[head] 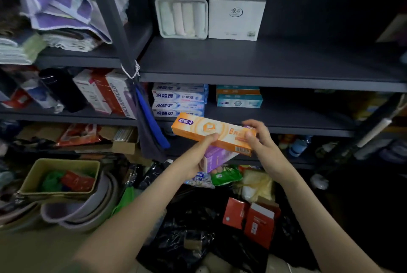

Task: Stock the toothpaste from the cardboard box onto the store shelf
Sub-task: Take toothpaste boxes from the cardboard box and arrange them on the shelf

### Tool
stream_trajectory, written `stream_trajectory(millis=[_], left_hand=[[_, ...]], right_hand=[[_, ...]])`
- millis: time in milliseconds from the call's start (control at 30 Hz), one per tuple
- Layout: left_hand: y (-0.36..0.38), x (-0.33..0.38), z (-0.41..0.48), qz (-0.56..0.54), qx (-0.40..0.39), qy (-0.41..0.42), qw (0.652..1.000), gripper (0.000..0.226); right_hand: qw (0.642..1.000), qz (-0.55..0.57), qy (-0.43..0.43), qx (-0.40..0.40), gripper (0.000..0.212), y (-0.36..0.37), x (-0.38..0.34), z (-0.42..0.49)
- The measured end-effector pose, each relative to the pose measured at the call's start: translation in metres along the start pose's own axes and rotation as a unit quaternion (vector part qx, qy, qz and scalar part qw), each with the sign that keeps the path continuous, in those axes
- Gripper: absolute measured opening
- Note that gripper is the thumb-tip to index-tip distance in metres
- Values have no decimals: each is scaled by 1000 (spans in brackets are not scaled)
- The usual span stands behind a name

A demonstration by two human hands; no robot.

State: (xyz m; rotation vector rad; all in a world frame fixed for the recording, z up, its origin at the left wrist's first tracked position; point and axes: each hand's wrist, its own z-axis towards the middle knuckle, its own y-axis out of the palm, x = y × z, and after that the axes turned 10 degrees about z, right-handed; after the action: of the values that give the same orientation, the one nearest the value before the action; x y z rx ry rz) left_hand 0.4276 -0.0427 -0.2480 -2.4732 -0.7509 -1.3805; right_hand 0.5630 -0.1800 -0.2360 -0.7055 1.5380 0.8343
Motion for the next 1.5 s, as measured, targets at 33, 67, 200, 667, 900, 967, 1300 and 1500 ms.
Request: stream_trajectory(millis=[33,67,200,667,900,967,1300,1500], left_hand=[[1,5,3,15,0,9,1000,33],[2,10,6,37,1,18,999,33],[1,23,25,121,4,43,992,35],[-73,11,146,667,69,237,703,77],[-73,-9,217,740,153,419,504,71],[-76,-15,233,745,166,443,470,78],[-78,-28,267,745,216,497,388,80],[-64,-21,273,758,203,528,325,85]], right_hand=[[999,9,24,48,33,0,-1,2],[995,9,55,77,35,-3,-2,4],[988,36,149,14,37,-26,-2,12],[968,-161,52,187,43,-166,90,159],[960,-238,9,145,35,-170,133,232],[963,-222,-2,151,37,-171,144,246],[938,-261,-66,219,52,-163,165,280],[977,-192,11,87,17,-143,139,223]])
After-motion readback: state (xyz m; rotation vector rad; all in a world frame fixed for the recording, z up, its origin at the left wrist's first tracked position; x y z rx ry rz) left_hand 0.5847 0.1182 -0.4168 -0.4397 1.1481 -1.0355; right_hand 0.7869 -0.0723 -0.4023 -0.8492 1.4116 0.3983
